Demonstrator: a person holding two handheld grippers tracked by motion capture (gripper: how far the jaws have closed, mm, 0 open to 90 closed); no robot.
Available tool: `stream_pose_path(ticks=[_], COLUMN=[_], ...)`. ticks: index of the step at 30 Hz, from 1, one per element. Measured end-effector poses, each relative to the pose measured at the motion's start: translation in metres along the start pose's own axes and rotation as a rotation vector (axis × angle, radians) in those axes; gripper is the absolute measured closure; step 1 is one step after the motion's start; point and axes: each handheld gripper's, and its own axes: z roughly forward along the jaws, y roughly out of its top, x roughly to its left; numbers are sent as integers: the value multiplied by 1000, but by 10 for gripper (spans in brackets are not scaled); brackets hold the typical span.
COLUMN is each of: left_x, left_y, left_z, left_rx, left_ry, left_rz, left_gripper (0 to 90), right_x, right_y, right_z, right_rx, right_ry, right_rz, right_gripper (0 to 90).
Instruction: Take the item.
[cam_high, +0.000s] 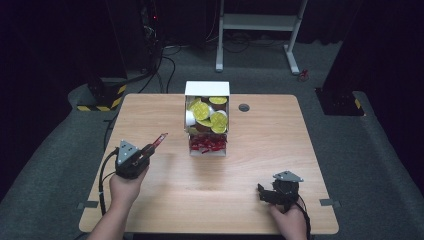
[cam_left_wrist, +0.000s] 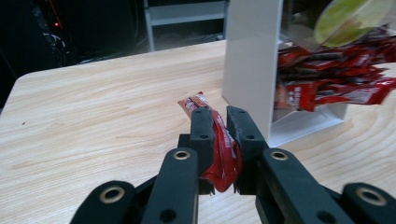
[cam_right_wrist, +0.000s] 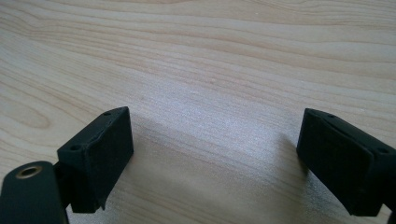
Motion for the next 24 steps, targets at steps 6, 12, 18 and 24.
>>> stream_pose_path(ticks=[6,12,18,24], left_x=[11,18,22,25], left_y=[-2,-3,2,5], left_z=[8,19,29,37], left_rx=[8,11,12,8], left_ry=[17,18,19,13], left_rz=[-8,-23,-28,-39], left_gripper=[813,813,813,812], right_x=[0,0,0,0], right_y=[0,0,0,0], right_z=[0,0,0,0], right_rx=[0,0,0,0], right_ry=[0,0,0,0], right_rz=[0,0,0,0], right_gripper=[107,107,106,107])
